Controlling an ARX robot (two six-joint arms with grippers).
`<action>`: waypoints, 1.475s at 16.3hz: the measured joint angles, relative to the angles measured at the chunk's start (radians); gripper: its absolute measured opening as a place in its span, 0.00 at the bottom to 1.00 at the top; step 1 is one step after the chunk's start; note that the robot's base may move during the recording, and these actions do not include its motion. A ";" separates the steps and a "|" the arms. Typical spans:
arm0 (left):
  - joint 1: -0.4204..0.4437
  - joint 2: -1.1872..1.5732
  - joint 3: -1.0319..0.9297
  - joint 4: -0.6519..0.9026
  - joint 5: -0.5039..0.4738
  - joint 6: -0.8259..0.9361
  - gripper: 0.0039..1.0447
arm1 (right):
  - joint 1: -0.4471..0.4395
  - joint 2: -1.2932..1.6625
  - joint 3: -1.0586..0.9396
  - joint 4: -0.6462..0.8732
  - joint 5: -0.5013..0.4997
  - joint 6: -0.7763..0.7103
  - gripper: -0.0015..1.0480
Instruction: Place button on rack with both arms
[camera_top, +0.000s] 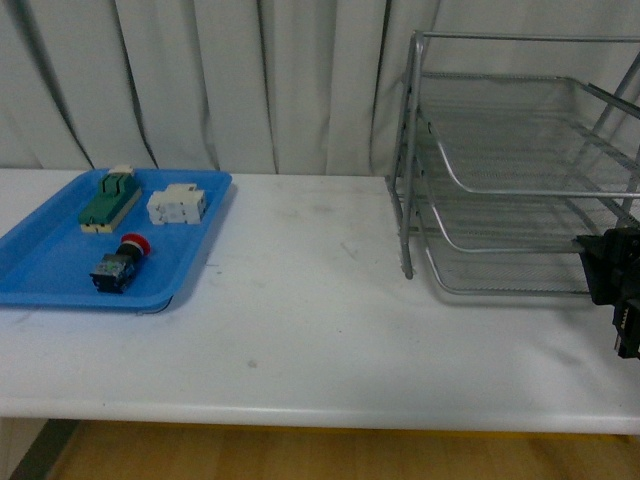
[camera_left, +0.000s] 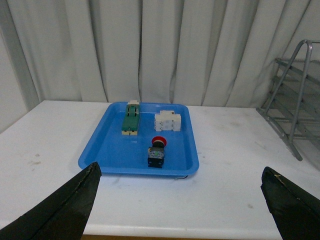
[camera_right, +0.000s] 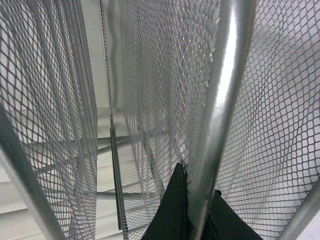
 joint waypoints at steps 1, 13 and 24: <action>0.000 0.000 0.000 0.000 0.000 0.000 0.94 | 0.000 0.000 -0.002 0.001 0.002 0.004 0.03; 0.000 0.000 0.000 0.000 0.000 0.000 0.94 | 0.035 -0.175 -0.380 0.091 0.047 0.016 0.03; 0.000 0.000 0.000 0.000 0.000 0.000 0.94 | 0.011 -0.267 -0.526 0.067 0.027 -0.052 0.80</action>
